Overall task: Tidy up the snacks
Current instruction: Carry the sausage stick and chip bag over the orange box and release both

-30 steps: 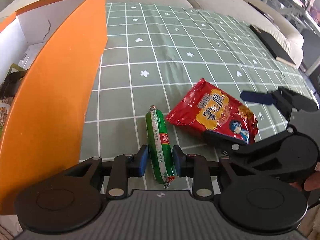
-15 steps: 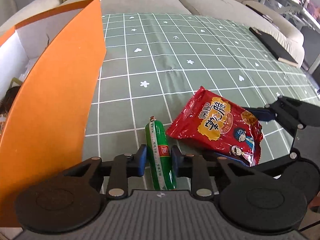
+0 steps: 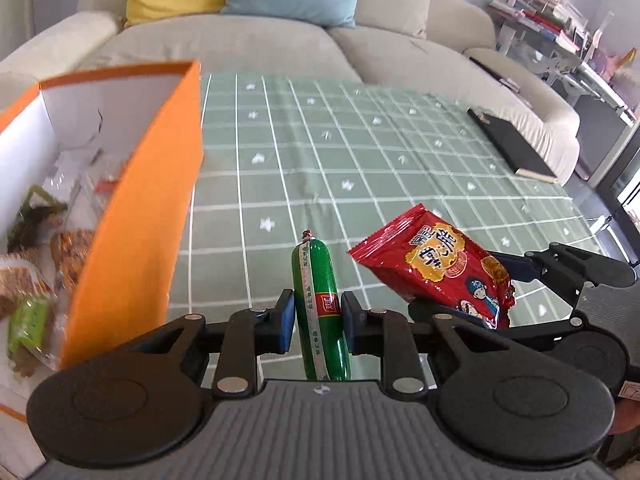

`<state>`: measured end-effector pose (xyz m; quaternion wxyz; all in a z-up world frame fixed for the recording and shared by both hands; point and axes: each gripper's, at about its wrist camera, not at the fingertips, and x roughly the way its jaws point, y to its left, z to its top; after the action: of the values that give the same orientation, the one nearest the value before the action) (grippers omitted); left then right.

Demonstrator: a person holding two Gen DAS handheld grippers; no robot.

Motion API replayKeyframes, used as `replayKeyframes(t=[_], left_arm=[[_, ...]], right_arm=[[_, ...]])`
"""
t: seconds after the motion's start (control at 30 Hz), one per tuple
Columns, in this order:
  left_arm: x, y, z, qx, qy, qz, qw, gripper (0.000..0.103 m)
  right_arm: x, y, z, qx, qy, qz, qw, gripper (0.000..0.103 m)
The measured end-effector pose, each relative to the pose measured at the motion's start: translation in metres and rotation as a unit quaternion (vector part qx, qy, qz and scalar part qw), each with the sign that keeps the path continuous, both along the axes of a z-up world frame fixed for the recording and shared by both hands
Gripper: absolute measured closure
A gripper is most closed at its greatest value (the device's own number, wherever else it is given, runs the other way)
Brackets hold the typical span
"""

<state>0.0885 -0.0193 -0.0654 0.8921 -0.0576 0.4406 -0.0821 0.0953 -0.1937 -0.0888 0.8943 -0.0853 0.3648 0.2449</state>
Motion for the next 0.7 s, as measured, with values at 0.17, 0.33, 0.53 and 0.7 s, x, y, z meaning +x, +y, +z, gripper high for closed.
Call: replayKeyframes(t=[0.17, 0.33, 0.53, 0.7], left_arm=[[-0.002, 0.013, 0.024, -0.017, -0.013, 0.013, 0.9997, 0.076], [-0.008, 0.035, 0.049, -0.001, -0.046, 0.044, 0.9980, 0.076], [-0.011, 0.077, 0.065, 0.027, -0.068, 0.106, 0.9917, 0.076], [-0.010, 0.118, 0.066, 0.025, -0.061, 0.158, 0.9852, 0.076]], right_arm=[[-0.005, 0.008, 0.030, 0.021, -0.012, -0.015, 1.000, 0.030], [-0.005, 0.034, 0.062, 0.031, -0.034, 0.004, 0.999, 0.030], [0.002, 0.086, 0.093, 0.032, -0.062, 0.057, 0.996, 0.030], [0.013, 0.139, 0.104, 0.012, -0.067, 0.089, 0.994, 0.031]])
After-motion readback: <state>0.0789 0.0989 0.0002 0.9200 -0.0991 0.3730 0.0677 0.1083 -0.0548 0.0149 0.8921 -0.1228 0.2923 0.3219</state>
